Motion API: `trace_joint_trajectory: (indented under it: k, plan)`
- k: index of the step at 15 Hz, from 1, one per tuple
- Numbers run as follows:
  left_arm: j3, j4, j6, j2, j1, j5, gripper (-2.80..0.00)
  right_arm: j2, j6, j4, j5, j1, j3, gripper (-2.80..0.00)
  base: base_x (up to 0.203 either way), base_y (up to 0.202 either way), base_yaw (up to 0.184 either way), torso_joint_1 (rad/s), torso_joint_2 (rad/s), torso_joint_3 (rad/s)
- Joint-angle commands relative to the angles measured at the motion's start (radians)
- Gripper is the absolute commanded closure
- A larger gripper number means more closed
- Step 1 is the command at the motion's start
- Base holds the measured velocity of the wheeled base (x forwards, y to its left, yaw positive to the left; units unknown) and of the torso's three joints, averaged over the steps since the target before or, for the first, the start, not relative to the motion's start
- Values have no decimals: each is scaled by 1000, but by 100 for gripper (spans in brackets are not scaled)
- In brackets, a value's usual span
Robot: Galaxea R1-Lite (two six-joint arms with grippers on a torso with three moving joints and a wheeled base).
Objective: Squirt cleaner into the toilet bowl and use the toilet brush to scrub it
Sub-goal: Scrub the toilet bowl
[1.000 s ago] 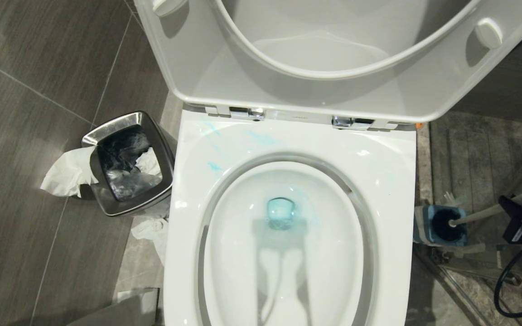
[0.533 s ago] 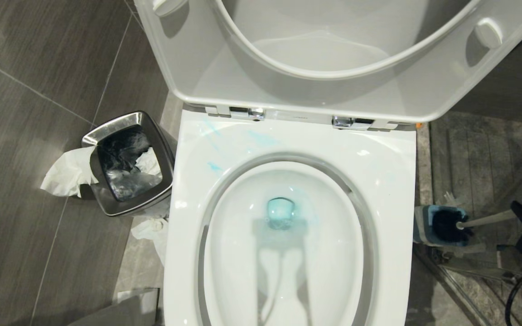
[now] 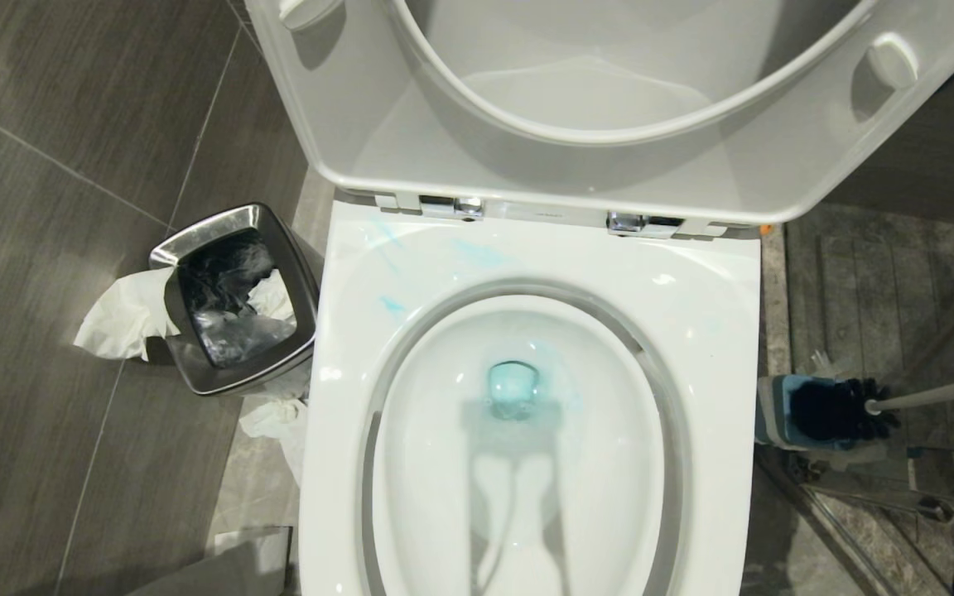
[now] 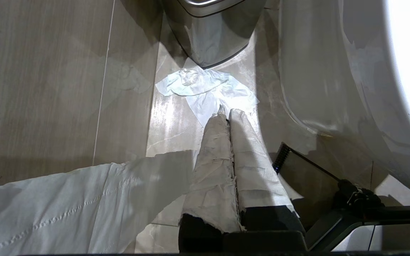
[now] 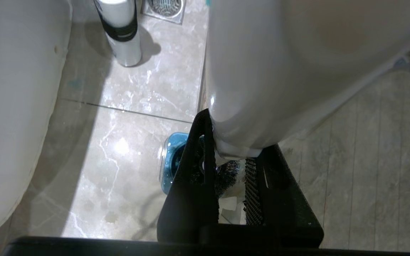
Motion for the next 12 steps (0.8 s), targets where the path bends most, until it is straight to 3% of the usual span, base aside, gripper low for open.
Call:
trace_joint_trajectory:
  k: [1, 4, 8, 12]
  plan:
    - [2, 0, 0, 1, 0, 0, 0, -71, 2, 26, 0, -1, -11, 0, 0, 0, 0, 0, 0, 0]
    - [2, 0, 0, 1, 0, 0, 0, -174, 10, 221, 1, 0, -106, 0, 0, 0, 0, 0, 0, 0]
    - [2, 0, 0, 1, 0, 0, 0, -304, 57, 653, 1, 1, -361, 0, 0, 0, 0, 0, 0, 0]
    - [2, 0, 0, 1, 0, 0, 0, -362, 106, 931, 3, 5, -581, 0, 0, 0, 0, 0, 0, 0]
